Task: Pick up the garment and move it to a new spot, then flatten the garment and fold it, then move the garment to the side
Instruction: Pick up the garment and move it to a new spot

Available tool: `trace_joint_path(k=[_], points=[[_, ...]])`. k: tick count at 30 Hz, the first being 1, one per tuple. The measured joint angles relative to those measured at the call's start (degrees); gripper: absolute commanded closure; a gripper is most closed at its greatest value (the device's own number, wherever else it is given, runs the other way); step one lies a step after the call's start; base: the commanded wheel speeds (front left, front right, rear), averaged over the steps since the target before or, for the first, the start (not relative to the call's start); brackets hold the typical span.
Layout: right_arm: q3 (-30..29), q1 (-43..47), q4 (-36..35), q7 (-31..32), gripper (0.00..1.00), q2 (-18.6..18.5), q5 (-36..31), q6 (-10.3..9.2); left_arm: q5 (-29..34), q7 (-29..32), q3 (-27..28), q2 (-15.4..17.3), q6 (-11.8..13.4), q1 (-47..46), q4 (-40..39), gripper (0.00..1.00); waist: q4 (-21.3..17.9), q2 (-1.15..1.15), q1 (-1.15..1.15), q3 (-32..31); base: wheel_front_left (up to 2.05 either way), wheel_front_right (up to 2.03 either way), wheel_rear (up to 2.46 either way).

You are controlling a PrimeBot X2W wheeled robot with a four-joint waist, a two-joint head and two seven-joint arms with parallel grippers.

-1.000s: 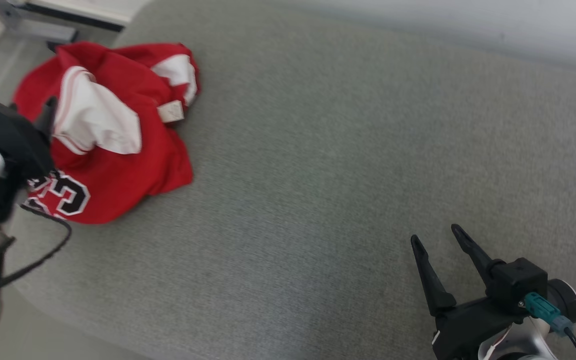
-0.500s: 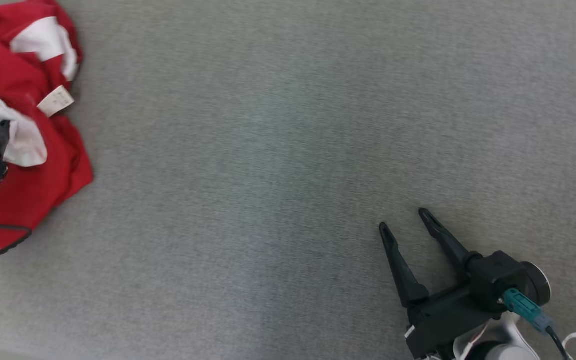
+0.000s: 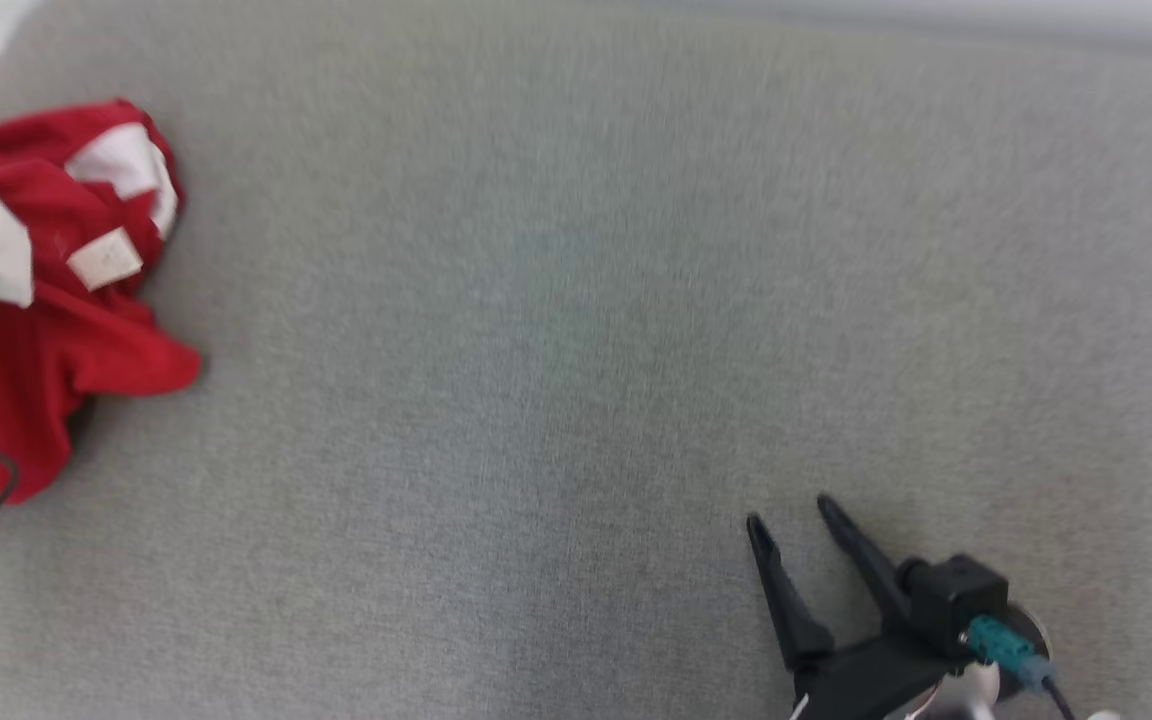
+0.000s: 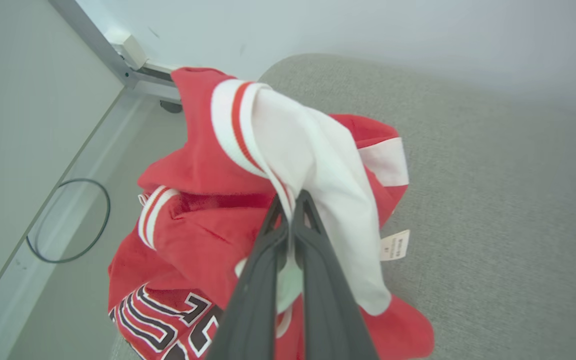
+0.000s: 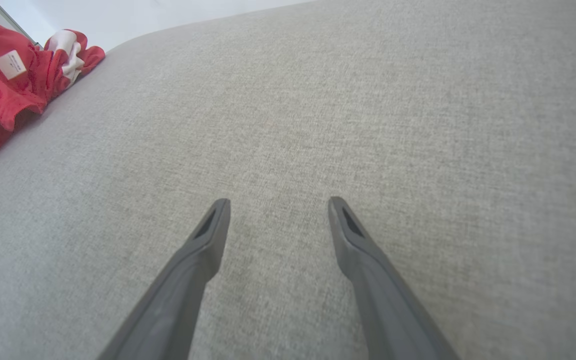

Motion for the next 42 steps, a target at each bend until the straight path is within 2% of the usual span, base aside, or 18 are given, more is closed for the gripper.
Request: trace_joint_path(k=[7,15,22,29,36,42], points=[[-1.48,2.16,5.32,-3.49,0.0,0.59,2.88,-0.01,-0.34,2.2,-2.57,-0.86,-2.01,-2.49,-6.9,1.0,-0.51,0.0,-0.01,-9.3,0.0,0.0,0.0],[-3.24,3.8,7.27,-5.57,0.0,0.7,4.92,-0.01,-0.74,0.3,-5.66,-3.97,-3.49,-9.26,-14.85,1.0,-2.93,-0.02,-0.02,-18.65,0.0,0.0,0.0],[-4.98,4.54,7.25,-5.5,0.0,0.76,4.9,-0.02,-2.76,-1.89,-9.03,-8.37,-4.04,-13.47,-19.03,1.0,-9.05,-0.01,-0.02,-22.35,0.0,0.0,0.0],[-4.89,4.95,6.78,-5.2,0.0,0.77,5.37,-0.02,-4.37,-1.6,-13.26,-10.59,-4.26,-13.61,-20.03,1.0,-17.17,-0.01,-0.01,-23.51,0.0,0.0,0.0],[-5.88,4.94,7.08,-5.41,0.0,0.78,5.88,-0.02,-7.58,-2.86,-17.56,-13.08,-4.34,-7.53,-22.36,1.0,-24.65,-0.01,0.0,-23.37,0.0,0.0,0.0],[-6.94,4.94,7.27,-5.91,0.0,0.75,6.19,-0.02,-9.81,-4.6,-22.02,-15.41,-4.35,0.91,-23.02,1.0,-27.95,-0.01,0.0,-22.42,0.0,0.0,0.0]])
